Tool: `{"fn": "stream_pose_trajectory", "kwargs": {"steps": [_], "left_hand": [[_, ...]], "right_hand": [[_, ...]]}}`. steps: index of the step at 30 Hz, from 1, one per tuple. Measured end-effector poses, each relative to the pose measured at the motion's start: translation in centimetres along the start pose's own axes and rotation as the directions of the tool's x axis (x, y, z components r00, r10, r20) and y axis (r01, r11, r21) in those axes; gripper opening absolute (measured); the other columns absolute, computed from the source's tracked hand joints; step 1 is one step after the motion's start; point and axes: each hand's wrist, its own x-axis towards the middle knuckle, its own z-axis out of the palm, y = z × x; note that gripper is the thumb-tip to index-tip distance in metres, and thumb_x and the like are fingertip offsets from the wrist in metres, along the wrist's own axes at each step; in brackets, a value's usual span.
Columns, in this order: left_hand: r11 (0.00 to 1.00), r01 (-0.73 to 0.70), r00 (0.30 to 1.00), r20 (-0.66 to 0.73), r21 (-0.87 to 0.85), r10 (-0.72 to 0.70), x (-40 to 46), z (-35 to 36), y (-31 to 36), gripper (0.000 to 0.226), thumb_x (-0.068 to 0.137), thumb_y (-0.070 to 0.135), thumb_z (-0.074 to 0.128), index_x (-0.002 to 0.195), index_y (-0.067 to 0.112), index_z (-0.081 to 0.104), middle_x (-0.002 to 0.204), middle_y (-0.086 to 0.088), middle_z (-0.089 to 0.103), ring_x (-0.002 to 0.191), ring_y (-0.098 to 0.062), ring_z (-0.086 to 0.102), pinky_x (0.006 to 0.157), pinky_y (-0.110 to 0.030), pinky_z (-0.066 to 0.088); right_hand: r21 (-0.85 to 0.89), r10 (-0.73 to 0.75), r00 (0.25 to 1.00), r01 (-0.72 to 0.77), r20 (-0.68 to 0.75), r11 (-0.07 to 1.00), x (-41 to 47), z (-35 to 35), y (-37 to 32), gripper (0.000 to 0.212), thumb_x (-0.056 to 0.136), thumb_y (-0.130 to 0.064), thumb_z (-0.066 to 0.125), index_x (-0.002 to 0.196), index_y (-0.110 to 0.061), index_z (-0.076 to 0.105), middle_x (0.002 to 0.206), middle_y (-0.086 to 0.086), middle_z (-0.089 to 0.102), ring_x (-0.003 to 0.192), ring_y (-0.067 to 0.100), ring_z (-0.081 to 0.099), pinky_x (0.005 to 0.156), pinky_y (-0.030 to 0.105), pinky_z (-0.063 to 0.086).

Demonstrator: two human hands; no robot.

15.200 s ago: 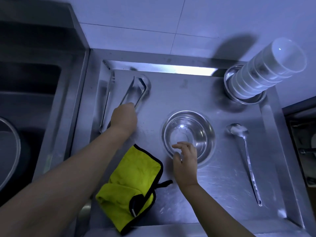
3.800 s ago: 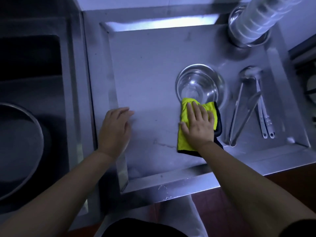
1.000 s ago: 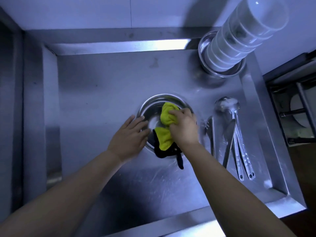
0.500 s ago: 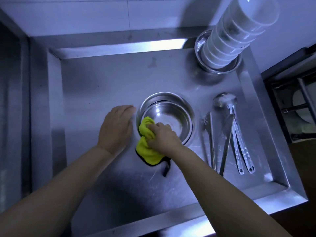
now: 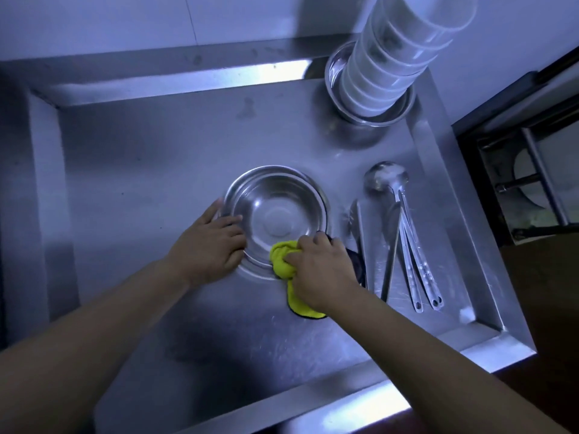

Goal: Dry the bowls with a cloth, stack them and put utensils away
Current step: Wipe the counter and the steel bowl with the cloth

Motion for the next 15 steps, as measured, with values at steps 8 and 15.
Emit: {"fn": "stream_pose_trajectory", "kwargs": {"steps": [8,15], "left_hand": [[1.000,0.006,0.995,-0.095,-0.018,-0.008,0.0,0.6,0.0,0.025,0.086,0.024,0.041,0.068,0.022,0.058,0.072,0.004,0.059,0.086,-0.017,0.065,0.114,-0.048,0.022],[0.999,0.032,0.996,-0.087,-0.002,-0.032,0.1,1.2,-0.1,0.025,0.086,0.022,0.046,0.067,0.022,0.063,0.072,0.005,0.062,0.085,-0.017,0.065,0.117,-0.046,0.018]], "right_hand": [[-0.237,0.017,0.965,-0.081,-0.260,0.968,6.0,-1.1,4.8,0.031,0.064,-0.019,0.069,0.094,-0.027,0.068,0.104,0.005,0.058,0.087,0.029,0.049,0.072,0.039,0.038],[-0.418,-0.352,0.879,0.201,-0.323,0.886,10.7,-1.4,4.0,0.031,0.079,-0.019,0.050,0.104,-0.022,0.067,0.114,0.005,0.060,0.097,0.030,0.056,0.083,0.042,0.042]]}}
